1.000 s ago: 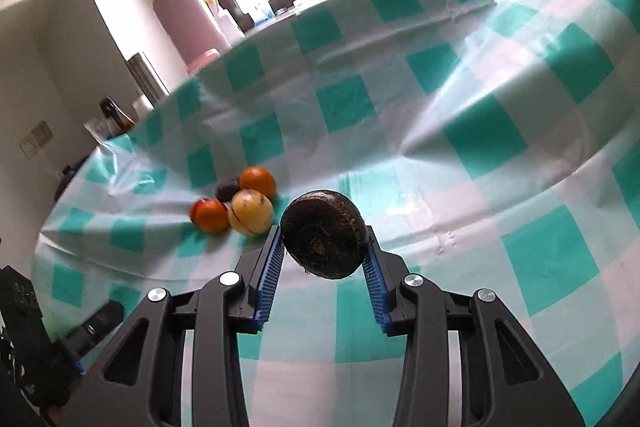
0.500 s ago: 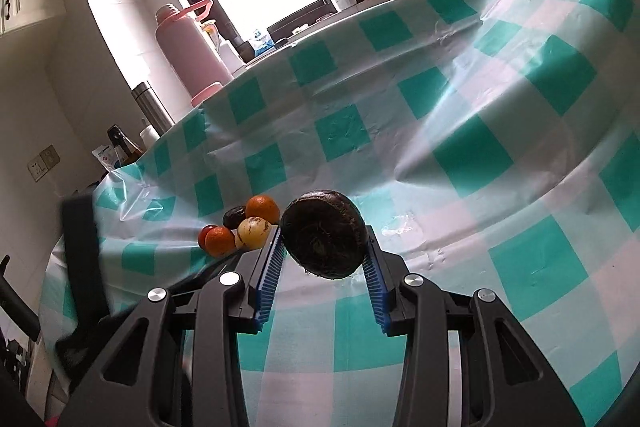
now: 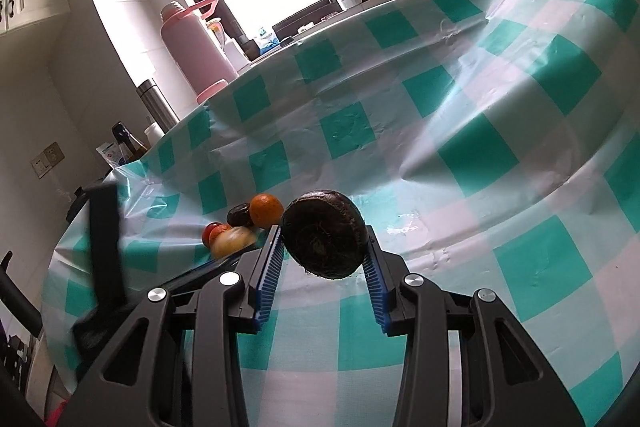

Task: Organize fruits
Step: 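Lift the dried fruit and pepino melon off the table with both tools, then carry the dried fruit and pepino melon off the table over the white box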

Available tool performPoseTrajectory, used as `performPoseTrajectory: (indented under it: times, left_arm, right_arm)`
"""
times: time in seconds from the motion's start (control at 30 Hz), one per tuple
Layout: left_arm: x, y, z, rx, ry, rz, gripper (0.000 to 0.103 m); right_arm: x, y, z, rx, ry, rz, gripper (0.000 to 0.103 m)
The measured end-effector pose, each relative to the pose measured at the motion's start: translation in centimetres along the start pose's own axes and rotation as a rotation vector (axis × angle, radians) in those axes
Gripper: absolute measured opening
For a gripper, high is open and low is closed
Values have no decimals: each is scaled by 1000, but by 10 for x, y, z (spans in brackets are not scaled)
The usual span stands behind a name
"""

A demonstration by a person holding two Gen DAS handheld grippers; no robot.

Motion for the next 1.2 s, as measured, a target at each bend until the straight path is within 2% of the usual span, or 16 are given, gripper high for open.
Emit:
performPoseTrajectory:
  times: [0.17, 0.33, 0.8, 1.0, 1.2]
  left_arm:
    - [22, 48, -28, -66, 62, -13, 44]
    - [31, 80, -43, -125, 80, -4, 44]
    - [21, 80, -46, -111, 48, -39, 44]
    - [18, 84, -53, -112, 38, -49, 44]
    - [21, 90, -59, -111, 68, -72, 44]
  right_arm:
    - [-1, 0, -1, 2, -1, 4, 40]
    - [-1, -1, -1, 14, 1, 15, 40]
    - [6, -7, -6, 66, 31, -17, 40]
    - [14, 3, -19, 95, 53, 2, 40]
    - [22, 14, -31, 123, 63, 17, 40]
Point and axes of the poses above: each gripper's, at about its wrist camera, not at the fingertips, and y roughly against the way its jaws point, x to its left, z to its top, the point moved 1 cm from there along -y, roughly the way its jaws point, and after that the axes turned 13 degrees about -z, right-handed, at the moved point
